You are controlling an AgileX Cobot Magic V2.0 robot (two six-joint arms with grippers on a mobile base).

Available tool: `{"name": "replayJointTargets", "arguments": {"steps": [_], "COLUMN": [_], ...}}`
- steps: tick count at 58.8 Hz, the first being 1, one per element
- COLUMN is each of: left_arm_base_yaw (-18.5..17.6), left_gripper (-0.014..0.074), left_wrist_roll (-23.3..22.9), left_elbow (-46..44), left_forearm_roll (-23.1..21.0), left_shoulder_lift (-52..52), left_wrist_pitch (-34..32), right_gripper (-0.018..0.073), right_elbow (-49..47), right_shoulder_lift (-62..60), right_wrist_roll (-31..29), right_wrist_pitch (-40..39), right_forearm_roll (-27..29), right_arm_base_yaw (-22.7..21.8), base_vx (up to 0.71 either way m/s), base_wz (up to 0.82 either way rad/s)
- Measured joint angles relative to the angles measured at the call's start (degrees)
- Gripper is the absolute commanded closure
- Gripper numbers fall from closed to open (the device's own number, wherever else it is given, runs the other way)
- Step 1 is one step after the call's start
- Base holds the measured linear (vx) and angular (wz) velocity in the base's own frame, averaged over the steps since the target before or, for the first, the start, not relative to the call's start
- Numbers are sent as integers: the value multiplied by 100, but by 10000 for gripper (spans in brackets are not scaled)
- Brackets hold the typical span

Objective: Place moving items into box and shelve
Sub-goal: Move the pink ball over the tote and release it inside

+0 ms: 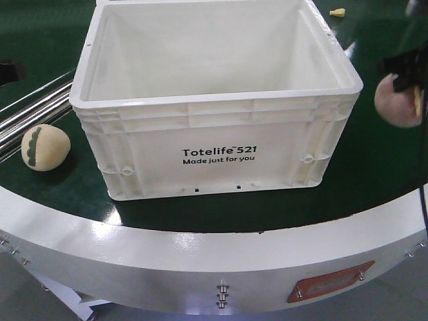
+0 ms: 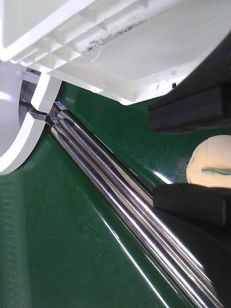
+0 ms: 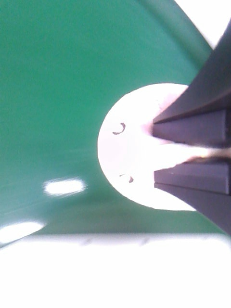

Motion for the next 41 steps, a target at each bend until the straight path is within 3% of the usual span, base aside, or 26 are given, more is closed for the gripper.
{"name": "replayJointTargets", "arguments": {"steps": [10, 26, 33, 41], "left_arm_base_yaw": [0, 0, 0, 0], "left_gripper": [200, 200, 200, 200], "left_wrist_roll": [0, 0, 0, 0], "left_elbow": [0, 0, 0, 0], "left_forearm_roll": [0, 0, 0, 0], "left_shoulder_lift": [0, 0, -5, -5], "left_wrist_pitch": [-6, -20, -26, -26], "right_gripper": [567, 561, 549, 501], "right_elbow": [-1026, -1680, -1681, -1681], "right_shoulder_lift": [-573, -672, -470, -100], "right_wrist_roll": [-39, -1289, -1636, -1796], "right_wrist_pitch": [345, 904, 974, 673], "right_forearm_roll": [686, 3283, 3340, 2772], "right_arm_base_yaw": [0, 40, 438, 1302], "base_vx": [0, 0, 0, 0], "base_wz": [0, 0, 0, 0]}}
